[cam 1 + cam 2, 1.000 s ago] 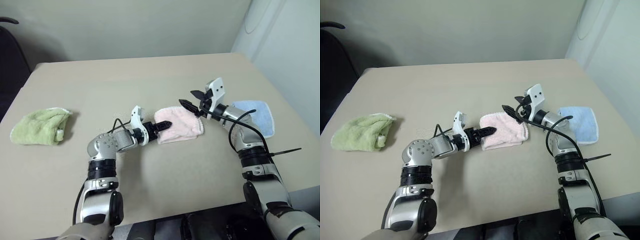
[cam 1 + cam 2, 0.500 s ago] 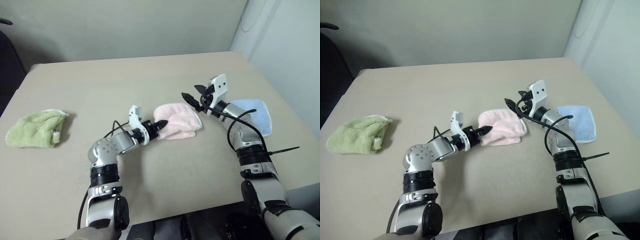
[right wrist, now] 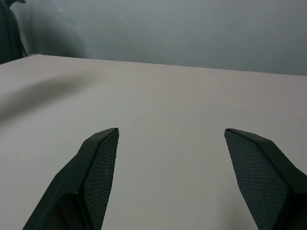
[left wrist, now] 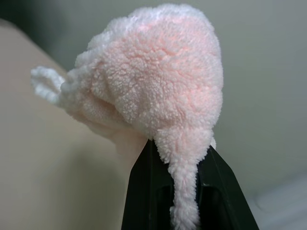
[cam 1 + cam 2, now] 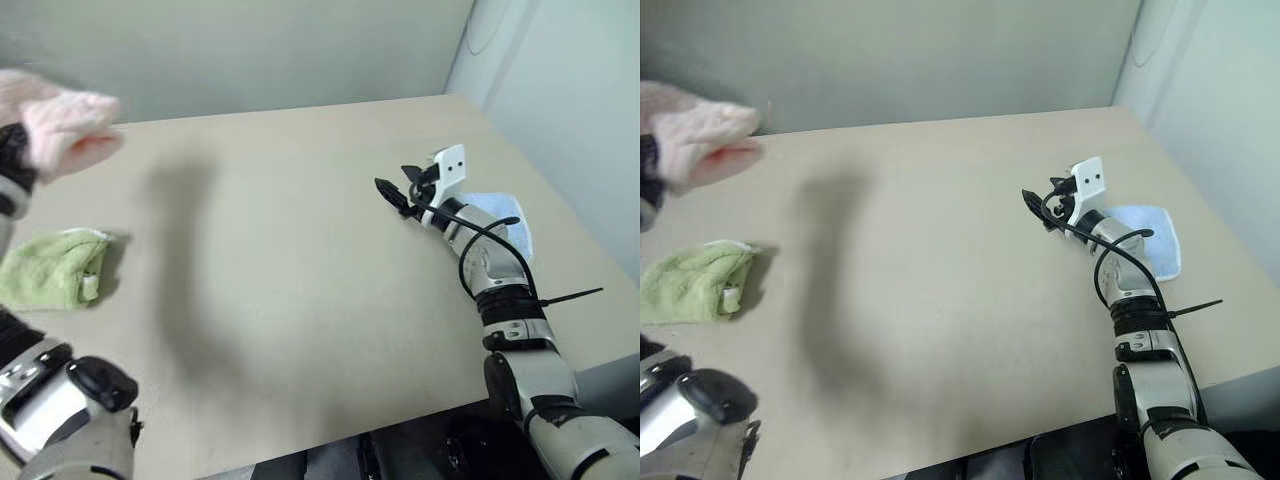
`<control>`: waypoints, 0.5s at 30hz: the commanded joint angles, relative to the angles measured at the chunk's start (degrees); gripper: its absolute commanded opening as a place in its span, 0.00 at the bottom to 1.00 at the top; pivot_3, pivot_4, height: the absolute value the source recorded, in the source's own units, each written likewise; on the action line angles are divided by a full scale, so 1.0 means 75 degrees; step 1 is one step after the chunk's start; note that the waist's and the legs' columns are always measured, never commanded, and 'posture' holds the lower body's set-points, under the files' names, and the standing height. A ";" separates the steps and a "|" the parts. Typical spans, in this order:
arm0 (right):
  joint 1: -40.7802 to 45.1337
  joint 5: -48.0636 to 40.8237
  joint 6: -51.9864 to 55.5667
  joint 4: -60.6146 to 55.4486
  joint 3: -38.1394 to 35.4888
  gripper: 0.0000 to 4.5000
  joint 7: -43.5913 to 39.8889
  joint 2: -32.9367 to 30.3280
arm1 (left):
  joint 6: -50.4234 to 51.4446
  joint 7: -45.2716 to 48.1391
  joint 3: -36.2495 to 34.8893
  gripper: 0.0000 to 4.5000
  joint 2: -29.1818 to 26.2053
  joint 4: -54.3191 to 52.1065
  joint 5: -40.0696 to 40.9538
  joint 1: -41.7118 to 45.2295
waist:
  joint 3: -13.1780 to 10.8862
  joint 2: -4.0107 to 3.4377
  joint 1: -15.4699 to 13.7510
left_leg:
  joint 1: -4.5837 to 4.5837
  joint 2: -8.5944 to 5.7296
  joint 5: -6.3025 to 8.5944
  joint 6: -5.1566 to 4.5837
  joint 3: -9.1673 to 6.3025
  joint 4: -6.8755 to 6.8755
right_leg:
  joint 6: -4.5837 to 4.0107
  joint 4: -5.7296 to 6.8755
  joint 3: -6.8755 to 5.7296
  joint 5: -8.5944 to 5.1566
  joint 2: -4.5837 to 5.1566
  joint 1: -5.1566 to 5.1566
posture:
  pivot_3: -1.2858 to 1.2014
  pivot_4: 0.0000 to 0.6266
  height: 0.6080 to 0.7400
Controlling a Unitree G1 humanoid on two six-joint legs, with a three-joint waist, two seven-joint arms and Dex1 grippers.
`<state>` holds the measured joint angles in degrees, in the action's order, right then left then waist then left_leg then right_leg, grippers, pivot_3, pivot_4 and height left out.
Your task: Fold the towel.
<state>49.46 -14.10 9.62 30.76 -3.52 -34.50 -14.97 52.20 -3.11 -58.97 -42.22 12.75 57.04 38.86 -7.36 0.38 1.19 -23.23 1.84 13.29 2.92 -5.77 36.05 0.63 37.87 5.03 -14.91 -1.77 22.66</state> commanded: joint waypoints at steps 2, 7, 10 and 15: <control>0.0242 0.0026 -0.0241 -0.0039 -0.0012 0.83 -0.0142 -0.0019 | 0.0359 -0.0046 -0.0790 0.00 -0.0005 -0.0250 0.0432 -0.1265 | 0.0000 0.0003 -0.0009 | -0.0002 0.0000 0.0000 0.0001 -0.0001 0.0006 | 0.0000 0.0006 -0.0001 0.0000 0.0001 0.0000 | 0.52 0.24 1.00; 0.0316 0.0063 -0.0288 0.0072 0.0011 0.83 -0.0211 -0.0015 | 0.0274 -0.0047 -0.1022 0.16 0.0612 -0.0335 0.0610 -0.2526 | -0.0002 0.0017 -0.0023 | 0.0001 0.0003 -0.0018 0.0001 -0.0008 0.0015 | -0.0023 0.0025 -0.0012 0.0014 0.0001 -0.0002 | 0.52 0.24 1.00; 0.0328 0.0086 -0.0301 0.0108 0.0025 0.83 -0.0253 -0.0039 | -0.0019 -0.0098 -0.1335 0.39 0.0979 -0.0392 0.0954 -0.2793 | 0.0000 0.0034 -0.0026 | 0.0004 0.0008 -0.0035 0.0008 -0.0016 0.0014 | -0.0041 0.0035 -0.0026 0.0025 0.0000 -0.0003 | 0.52 0.24 1.00; 0.0314 0.0107 -0.0289 0.0090 0.0027 0.83 -0.0265 -0.0013 | -0.0027 -0.0051 -0.1455 0.77 0.1108 -0.0611 0.1556 -0.3140 | 0.0001 0.0037 -0.0019 | 0.0004 0.0008 -0.0039 0.0012 -0.0014 0.0014 | -0.0044 0.0040 -0.0027 0.0028 0.0000 -0.0002 | 0.52 0.24 1.00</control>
<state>50.20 -13.32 8.56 32.47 -3.05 -36.07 -14.77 52.94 -3.98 -68.76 -32.97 11.06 66.38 16.24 -7.35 0.66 1.05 -23.19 1.89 12.99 3.01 -5.87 36.14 0.30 38.16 4.83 -14.70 -1.77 22.64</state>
